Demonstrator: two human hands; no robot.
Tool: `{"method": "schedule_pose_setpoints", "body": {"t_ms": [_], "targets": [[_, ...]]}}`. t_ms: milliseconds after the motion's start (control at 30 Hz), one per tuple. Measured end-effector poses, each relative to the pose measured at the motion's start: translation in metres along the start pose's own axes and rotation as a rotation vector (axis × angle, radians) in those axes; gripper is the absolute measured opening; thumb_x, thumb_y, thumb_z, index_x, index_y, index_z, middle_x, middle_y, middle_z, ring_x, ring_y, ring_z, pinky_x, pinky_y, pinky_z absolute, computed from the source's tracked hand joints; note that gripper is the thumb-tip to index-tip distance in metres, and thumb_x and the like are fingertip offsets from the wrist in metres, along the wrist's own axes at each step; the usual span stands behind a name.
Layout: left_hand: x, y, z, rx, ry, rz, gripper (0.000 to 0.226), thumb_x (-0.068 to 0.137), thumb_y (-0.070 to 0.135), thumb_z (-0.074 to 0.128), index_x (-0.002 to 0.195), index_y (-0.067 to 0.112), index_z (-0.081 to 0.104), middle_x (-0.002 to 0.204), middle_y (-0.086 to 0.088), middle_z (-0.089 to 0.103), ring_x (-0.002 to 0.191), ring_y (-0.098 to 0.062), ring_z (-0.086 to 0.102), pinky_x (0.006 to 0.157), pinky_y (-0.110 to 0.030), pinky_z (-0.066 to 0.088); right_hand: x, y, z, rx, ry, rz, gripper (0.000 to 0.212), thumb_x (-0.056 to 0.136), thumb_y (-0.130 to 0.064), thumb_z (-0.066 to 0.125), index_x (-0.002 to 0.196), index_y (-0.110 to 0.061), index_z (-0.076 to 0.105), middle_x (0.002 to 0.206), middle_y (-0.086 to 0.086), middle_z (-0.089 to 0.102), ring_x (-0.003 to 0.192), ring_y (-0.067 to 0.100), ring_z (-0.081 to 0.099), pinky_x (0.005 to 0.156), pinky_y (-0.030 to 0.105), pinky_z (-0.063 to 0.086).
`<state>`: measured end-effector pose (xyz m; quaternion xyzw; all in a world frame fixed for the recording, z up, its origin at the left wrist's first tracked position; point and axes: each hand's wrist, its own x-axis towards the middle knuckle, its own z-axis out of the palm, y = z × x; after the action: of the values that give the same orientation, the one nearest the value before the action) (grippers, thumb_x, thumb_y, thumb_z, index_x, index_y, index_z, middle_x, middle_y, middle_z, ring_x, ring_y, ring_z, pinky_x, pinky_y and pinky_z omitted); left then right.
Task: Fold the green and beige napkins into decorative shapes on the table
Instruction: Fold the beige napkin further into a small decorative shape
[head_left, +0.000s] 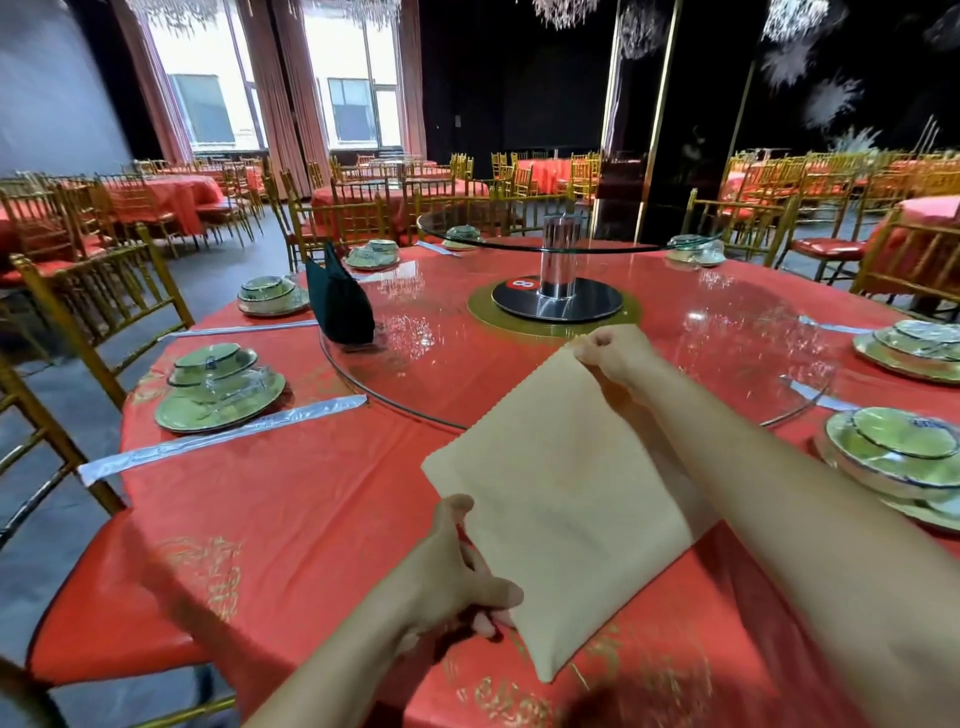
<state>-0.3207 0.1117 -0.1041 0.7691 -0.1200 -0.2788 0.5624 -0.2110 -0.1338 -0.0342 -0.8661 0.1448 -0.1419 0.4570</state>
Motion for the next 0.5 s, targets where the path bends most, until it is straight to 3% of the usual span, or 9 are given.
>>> {"method": "schedule_pose_setpoints", "body": {"t_ms": [33,100,133,167,233,300,400,500], "targets": [[-0.001,0.003,-0.004,0.092,0.016,0.01,0.073,0.078,0.001,0.07,0.131,0.018,0.022,0.05,-0.001,0.06,0.042,-0.019,0.054,0.043,-0.023,0.043,0.0,0.001,0.002,0.01,-0.011,-0.006,0.018,0.088,-0.011,0.059,0.071,-0.009,0.056,0.077,0.007,0.051,0.073,0.018,0.045,0.057,0.027,0.032],[0.003,0.004,-0.011,0.59,0.236,0.092,0.048,0.082,0.029,0.068,0.121,0.022,0.042,0.066,-0.001,0.065,0.063,-0.025,0.06,0.056,-0.029,0.044,0.001,0.003,0.01,0.014,-0.04,-0.006,0.011,0.088,-0.009,0.059,0.077,-0.008,0.057,0.079,0.008,0.05,0.075,0.018,0.044,0.057,0.027,0.031],[0.006,0.004,-0.012,0.841,0.379,0.175,0.038,0.083,0.041,0.063,0.115,0.026,0.048,0.078,-0.001,0.068,0.077,-0.024,0.063,0.064,-0.031,0.046,0.002,0.005,0.015,0.013,-0.049,0.0,0.014,0.088,-0.008,0.059,0.074,-0.008,0.056,0.079,0.008,0.049,0.075,0.018,0.044,0.056,0.027,0.031],[0.011,0.003,-0.008,0.924,0.432,0.295,0.031,0.085,0.047,0.056,0.11,0.029,0.052,0.088,0.001,0.069,0.088,-0.022,0.063,0.072,-0.033,0.048,0.005,0.008,0.02,0.008,-0.052,0.005,0.02,0.087,-0.007,0.059,0.068,-0.008,0.053,0.079,0.008,0.05,0.075,0.018,0.044,0.058,0.028,0.031],[0.023,-0.001,0.012,0.83,0.273,0.61,0.03,0.086,0.043,0.049,0.106,0.024,0.059,0.099,0.0,0.067,0.095,-0.02,0.06,0.081,-0.034,0.047,0.01,0.014,0.027,-0.028,-0.038,0.01,0.034,0.087,-0.008,0.059,0.055,-0.011,0.047,0.082,0.011,0.056,0.079,0.021,0.048,0.065,0.028,0.033],[0.039,-0.009,0.031,0.945,0.091,0.843,0.031,0.087,0.035,0.045,0.101,0.013,0.063,0.108,-0.008,0.063,0.099,-0.026,0.058,0.082,-0.031,0.049,0.015,0.02,0.03,-0.07,-0.034,0.017,0.033,0.087,-0.009,0.059,0.055,-0.011,0.05,0.09,0.016,0.062,0.085,0.025,0.053,0.07,0.029,0.034],[0.054,-0.022,0.036,1.047,-0.026,0.848,0.044,0.096,0.041,0.034,0.109,0.008,0.06,0.124,-0.013,0.058,0.115,-0.029,0.055,0.094,-0.038,0.048,0.02,0.025,0.03,-0.099,-0.01,0.028,0.026,0.087,-0.012,0.059,0.063,-0.006,0.056,0.089,0.02,0.064,0.083,0.03,0.055,0.062,0.029,0.033],[0.054,-0.034,0.034,1.198,0.025,0.795,0.061,0.097,0.053,0.011,0.124,0.017,0.052,0.131,-0.002,0.058,0.122,-0.018,0.053,0.095,-0.036,0.046,0.023,0.03,0.03,-0.154,0.014,0.004,0.038,0.089,-0.014,0.058,0.054,-0.015,0.044,0.075,0.007,0.054,0.076,0.023,0.047,0.05,0.028,0.027]]}}
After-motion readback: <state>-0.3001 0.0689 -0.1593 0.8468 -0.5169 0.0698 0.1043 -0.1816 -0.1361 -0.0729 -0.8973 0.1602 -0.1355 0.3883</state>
